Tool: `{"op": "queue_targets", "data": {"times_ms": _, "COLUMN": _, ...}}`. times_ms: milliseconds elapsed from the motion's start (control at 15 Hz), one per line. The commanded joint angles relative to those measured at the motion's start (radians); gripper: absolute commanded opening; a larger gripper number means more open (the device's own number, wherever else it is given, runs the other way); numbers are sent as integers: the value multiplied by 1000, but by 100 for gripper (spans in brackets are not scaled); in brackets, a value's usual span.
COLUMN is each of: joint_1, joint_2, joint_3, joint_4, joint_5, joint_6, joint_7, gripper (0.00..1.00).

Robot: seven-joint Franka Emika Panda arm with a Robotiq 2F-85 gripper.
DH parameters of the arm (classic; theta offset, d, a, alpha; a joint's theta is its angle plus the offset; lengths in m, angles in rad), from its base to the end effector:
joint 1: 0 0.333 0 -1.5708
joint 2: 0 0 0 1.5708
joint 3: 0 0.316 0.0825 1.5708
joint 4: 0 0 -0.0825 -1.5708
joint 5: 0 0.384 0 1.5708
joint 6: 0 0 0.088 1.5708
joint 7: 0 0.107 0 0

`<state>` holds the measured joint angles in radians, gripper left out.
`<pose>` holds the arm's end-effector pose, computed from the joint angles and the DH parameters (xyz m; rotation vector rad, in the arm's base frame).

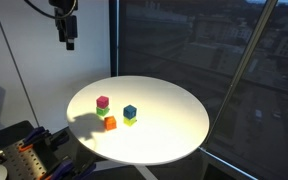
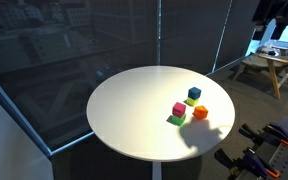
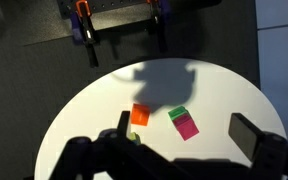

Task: Remove the mulberry pink block from the green block top and place it on the table

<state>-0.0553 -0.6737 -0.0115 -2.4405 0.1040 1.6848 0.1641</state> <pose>0.3389 -0.0132 0.5243 -3.0104 0.3694 0.1328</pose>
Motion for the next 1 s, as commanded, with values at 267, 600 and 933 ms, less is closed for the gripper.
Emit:
{"op": "queue_targets", "data": {"times_ms": 267, "joint_1": -15, "joint_2": 28, "joint_3": 8, "joint_4": 6, "joint_5": -26, "joint_6": 177, "joint_7": -11, "gripper": 100}}
{"op": "queue_targets", "data": {"times_ms": 600, "joint_1": -11, "joint_2": 98, "joint_3": 20, "joint_4": 13, "joint_5": -30, "joint_6": 320, "joint_7": -3, "gripper": 100}}
{"op": "queue_targets", "data": {"times_ms": 933, "joint_1": 2, "joint_2": 212, "joint_3": 33, "joint_4": 36, "joint_5": -39, "joint_6": 392, "joint_7": -11, "gripper": 100}}
